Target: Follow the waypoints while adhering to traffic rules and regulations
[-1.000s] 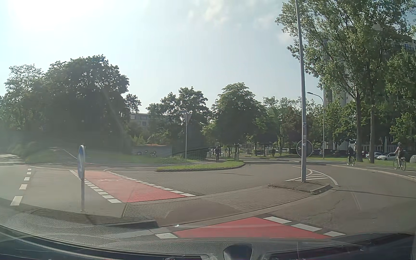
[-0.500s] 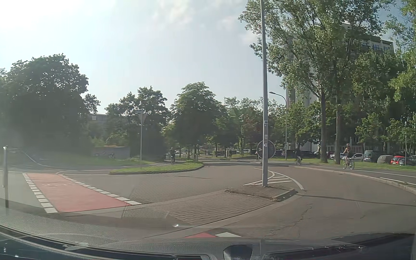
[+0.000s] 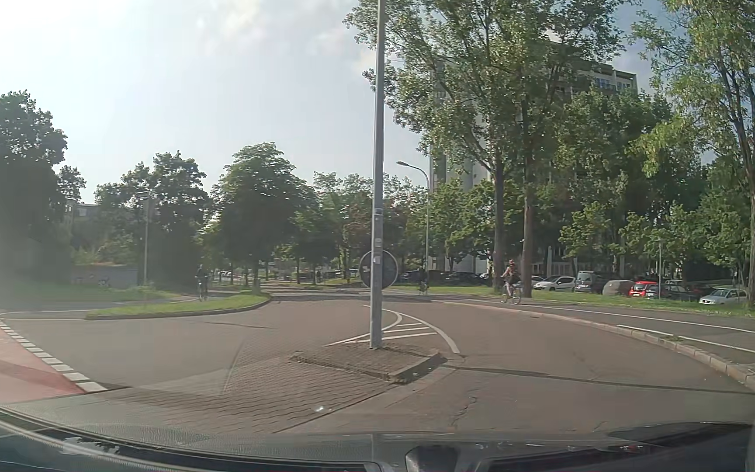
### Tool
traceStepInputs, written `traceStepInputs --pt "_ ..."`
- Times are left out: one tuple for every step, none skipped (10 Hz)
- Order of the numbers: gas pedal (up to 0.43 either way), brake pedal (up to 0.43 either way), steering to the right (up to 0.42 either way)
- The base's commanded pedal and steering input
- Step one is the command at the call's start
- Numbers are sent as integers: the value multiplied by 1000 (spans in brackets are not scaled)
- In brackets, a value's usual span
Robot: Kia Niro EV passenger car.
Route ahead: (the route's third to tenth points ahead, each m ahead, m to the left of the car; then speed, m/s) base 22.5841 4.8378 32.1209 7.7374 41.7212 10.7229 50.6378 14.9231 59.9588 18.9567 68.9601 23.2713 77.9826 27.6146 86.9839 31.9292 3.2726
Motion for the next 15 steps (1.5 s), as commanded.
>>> traceStepInputs --pt "268 0 464" --pt "268 0 424" --pt "268 0 385" --pt "268 0 338" --pt "268 0 291" --pt "268 0 248" --pt "268 0 214" --pt "268 0 168" --pt "268 0 134" --pt "268 0 103" --pt "260 0 76" --pt "260 0 51" --pt "248 0 15" --pt "248 0 -18" --pt "240 0 -43"
